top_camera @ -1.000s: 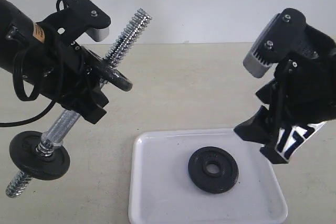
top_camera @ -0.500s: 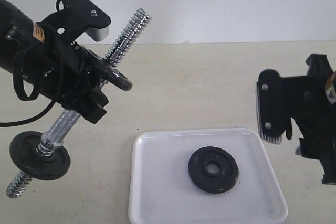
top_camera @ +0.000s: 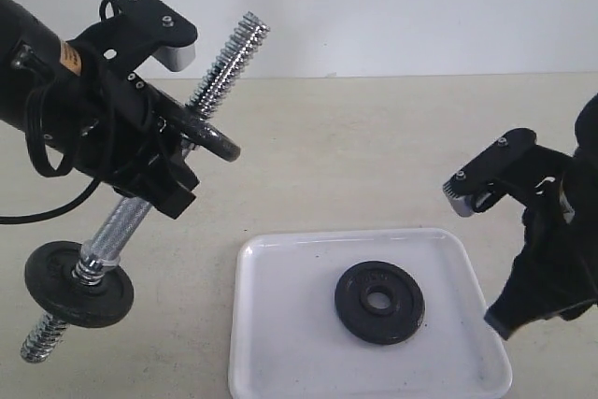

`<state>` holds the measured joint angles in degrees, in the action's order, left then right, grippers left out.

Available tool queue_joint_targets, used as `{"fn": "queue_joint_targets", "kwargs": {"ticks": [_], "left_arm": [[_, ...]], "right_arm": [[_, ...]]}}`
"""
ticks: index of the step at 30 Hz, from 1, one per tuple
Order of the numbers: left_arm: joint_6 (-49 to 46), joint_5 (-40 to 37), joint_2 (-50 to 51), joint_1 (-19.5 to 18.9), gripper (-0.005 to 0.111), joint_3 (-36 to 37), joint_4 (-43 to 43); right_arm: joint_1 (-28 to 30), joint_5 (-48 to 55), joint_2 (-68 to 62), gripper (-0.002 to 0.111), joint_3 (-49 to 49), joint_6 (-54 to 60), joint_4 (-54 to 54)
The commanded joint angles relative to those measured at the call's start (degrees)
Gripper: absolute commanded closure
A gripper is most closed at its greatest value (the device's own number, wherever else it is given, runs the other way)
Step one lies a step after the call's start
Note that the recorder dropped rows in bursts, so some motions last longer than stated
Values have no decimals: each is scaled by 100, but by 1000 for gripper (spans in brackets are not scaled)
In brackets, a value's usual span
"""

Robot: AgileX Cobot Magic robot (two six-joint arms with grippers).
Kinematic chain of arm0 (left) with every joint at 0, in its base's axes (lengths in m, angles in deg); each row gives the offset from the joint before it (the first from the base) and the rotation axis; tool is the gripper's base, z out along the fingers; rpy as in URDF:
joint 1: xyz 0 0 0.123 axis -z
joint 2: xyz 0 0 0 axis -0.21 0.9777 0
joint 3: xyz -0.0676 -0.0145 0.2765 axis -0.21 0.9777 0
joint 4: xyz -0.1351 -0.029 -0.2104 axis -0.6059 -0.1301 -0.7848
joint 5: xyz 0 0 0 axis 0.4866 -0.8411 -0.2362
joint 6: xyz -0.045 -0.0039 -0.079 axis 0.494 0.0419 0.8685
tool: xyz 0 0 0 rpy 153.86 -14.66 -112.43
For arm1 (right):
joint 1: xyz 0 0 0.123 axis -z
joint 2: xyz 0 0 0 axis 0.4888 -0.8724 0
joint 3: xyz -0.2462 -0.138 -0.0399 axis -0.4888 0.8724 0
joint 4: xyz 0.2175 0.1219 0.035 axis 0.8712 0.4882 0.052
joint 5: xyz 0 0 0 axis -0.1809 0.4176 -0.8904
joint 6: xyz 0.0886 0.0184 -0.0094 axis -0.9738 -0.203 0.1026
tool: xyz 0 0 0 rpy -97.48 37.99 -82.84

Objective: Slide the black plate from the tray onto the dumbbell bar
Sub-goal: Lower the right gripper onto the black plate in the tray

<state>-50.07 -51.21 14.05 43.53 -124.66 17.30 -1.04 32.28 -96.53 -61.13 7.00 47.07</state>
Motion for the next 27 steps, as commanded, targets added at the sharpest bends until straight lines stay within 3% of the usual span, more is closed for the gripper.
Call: {"fn": "queue_joint_targets", "kwargs": {"ticks": [1,2,3,5,9,14,17,27], "left_arm": [[30,547,-308,25,102,-205,-199],[30,519,-308,25,102,-205,-223],[30,451,-308,25,102,-205,-266],[30,390,-308,25,102,-205,-266],[30,391,-308,25,102,-205,-290],[30,377,-308,25,102,-205,-452],[30,377,-308,25,102,-205,-452],[30,377,-308,25,102,-205,-452]], "right_arm": [[-23,-741,-3,74,-33,180,1438],[-23,-859,-3,68,-33,263,1601],[-23,-1125,-3,52,-33,279,1896],[-23,-1309,-3,31,-33,218,2365],[-23,-1566,-3,26,-33,151,2439],[-235,-1965,-3,4,-33,168,2381],[-235,-1948,-3,3,-33,227,2909],[-235,-1936,-3,3,-33,791,2977]]}}
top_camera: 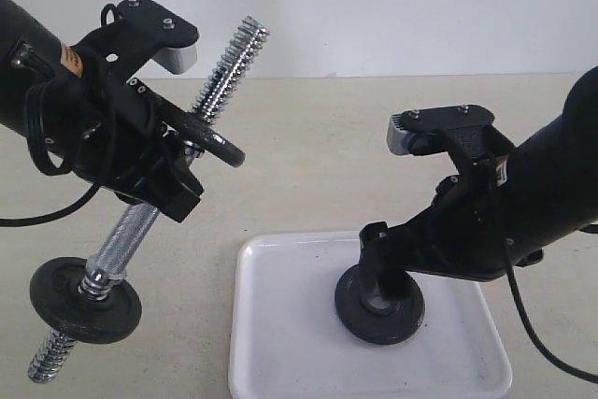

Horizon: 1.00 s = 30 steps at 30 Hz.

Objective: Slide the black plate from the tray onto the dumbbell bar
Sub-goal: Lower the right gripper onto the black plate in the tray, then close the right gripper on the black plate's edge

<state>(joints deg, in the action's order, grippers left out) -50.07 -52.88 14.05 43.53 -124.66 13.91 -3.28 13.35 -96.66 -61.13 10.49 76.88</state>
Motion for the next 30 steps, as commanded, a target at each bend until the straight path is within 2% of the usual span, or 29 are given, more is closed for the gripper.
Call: {"fn": "queue_joint_targets", "kwargs": {"ticks": [1,7,13,23,30], "left_arm": [[30,544,-308,25,102,-205,-113],[30,544,-308,25,102,-205,-353],[8,482,-308,25,102,-205,-417],[-150,338,-308,25,102,-205,-417],[-142,442,-308,25,102,-205,-417]], "right_arm": [[-11,-42,10,3,-33,654,6],[-11,-169,-61,3,-33,894,6],[-11,-265,-904,3,-68,936,-6],[-11,256,-1703,3,-770,936,-11],[-11,179,-1923,3,-816,919,-11]]}}
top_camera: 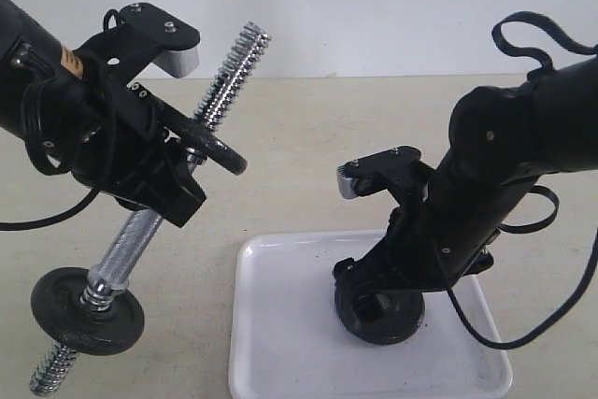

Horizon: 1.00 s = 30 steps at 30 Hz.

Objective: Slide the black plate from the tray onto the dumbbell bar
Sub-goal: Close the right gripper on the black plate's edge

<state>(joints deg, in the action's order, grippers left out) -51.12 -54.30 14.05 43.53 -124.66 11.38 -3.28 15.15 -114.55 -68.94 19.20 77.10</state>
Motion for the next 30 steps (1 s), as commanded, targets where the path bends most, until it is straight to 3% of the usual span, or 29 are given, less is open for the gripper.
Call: {"fn": "queue_joint_targets", "kwargs": {"ticks": [1,20,30], "left_arm": [[-37,595,-308,25,102,-205,-164],[-37,614,-308,25,102,-205,-164],[-37,464,-308,25,102,-205,-164]], "right_arm": [[-11,-10,-200,3,-34,48,-32],[-114,-405,-930,3,-301,59,39],[-592,169,-1505,3,-768,-799,-1257]]}}
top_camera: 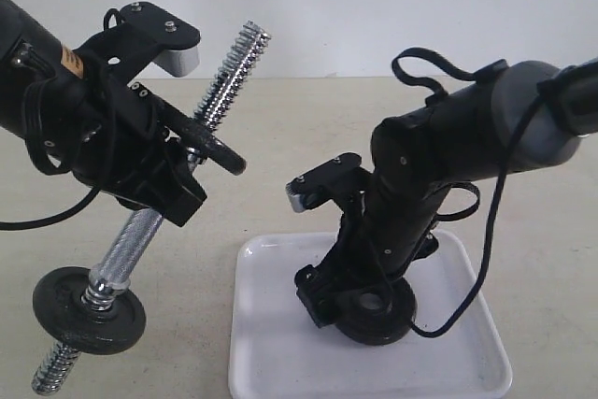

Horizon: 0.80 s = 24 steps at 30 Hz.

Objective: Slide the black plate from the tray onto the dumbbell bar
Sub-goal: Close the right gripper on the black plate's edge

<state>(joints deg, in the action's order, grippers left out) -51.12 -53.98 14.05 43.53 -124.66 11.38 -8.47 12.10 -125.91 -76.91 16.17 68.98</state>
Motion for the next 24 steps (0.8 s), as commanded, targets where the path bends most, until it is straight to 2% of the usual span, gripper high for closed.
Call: {"fn": "queue_joint_targets", "kwargs": {"ticks": [1,6,24], "left_arm": [[-37,401,-308,25,102,-205,-164],[-50,411,-308,25,102,-205,-164],[-61,388,-308,25,102,-205,-164]], "right_arm": [[-73,573,-370,3,29,-595,-654],[-73,1144,-370,3,29,-1010,-1283],[-73,1312,-370,3,40,-1033,-1063]]}}
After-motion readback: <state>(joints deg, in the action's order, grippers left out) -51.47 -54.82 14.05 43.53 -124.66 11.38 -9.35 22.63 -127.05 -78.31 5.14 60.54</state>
